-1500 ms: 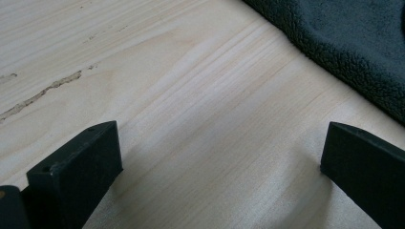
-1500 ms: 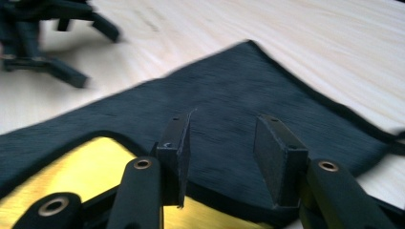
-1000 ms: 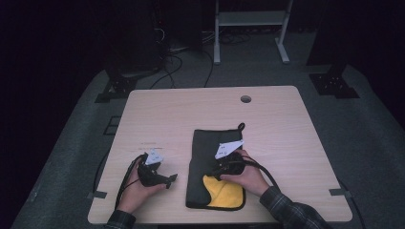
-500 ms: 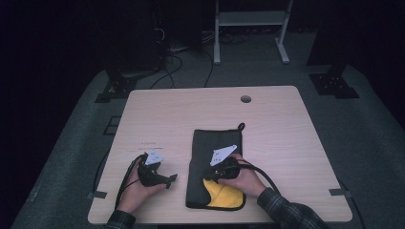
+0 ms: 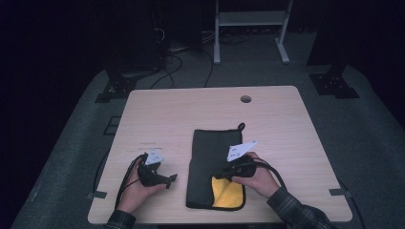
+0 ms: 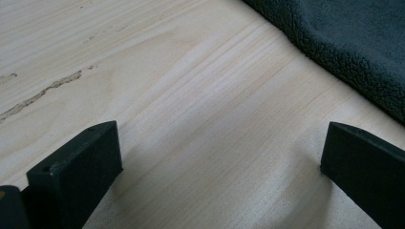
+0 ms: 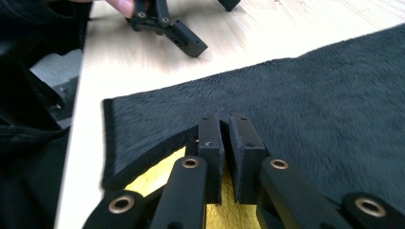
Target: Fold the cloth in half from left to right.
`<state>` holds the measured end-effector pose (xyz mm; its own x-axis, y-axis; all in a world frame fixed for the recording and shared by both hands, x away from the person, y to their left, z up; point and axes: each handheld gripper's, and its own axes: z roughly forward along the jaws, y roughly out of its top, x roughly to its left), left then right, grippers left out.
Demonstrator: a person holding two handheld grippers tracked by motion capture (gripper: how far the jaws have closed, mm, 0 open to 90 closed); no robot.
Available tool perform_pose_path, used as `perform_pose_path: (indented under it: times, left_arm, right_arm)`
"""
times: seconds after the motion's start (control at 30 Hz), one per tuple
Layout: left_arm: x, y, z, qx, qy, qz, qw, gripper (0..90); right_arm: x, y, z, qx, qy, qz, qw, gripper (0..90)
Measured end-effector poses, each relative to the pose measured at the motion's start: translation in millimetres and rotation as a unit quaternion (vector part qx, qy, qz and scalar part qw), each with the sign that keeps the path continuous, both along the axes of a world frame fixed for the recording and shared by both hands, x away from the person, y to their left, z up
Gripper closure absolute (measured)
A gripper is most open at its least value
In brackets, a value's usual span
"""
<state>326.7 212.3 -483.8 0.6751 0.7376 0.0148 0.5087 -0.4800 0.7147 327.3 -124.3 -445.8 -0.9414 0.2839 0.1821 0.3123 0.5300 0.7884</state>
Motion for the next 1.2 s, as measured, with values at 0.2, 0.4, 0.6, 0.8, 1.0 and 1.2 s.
perform_pose_path:
  times: [0.2, 0.4, 0.6, 0.8, 1.0, 1.2]
  left_arm:
    - [0.0, 0.0, 0.0, 0.000, 0.000, 0.000, 1.0000, 0.0]
    - [0.0, 0.0, 0.0, 0.000, 0.000, 0.000, 1.0000, 0.0]
    - [0.2, 0.0, -0.1, -0.001, -0.001, 0.002, 1.0000, 0.0]
    - [0.3, 0.0, 0.0, -0.001, 0.000, 0.004, 1.0000, 0.0]
    - [0.2, 0.2, 0.0, -0.001, 0.000, 0.004, 1.0000, 0.0]
    - [0.4, 0.2, 0.0, -0.001, 0.000, 0.006, 1.0000, 0.0]
  right_arm:
    - [-17.6, -25.6, -3.2, -0.001, 0.016, -0.003, 0.9999, 83.6]
    - [-33.5, -42.8, -11.1, -0.015, 0.030, -0.007, 0.9994, 83.3]
    - [-48.6, -57.4, -17.8, -0.039, 0.032, -0.016, 0.9986, 78.9]
    - [-63.1, -78.3, -20.7, -0.043, 0.039, -0.023, 0.9980, 78.5]
    - [-71.2, -98.0, -17.8, -0.037, 0.024, -0.051, 0.9977, 66.9]
    - [-52.7, -118.8, -16.3, -0.033, -0.015, -0.127, 0.9913, 46.9]
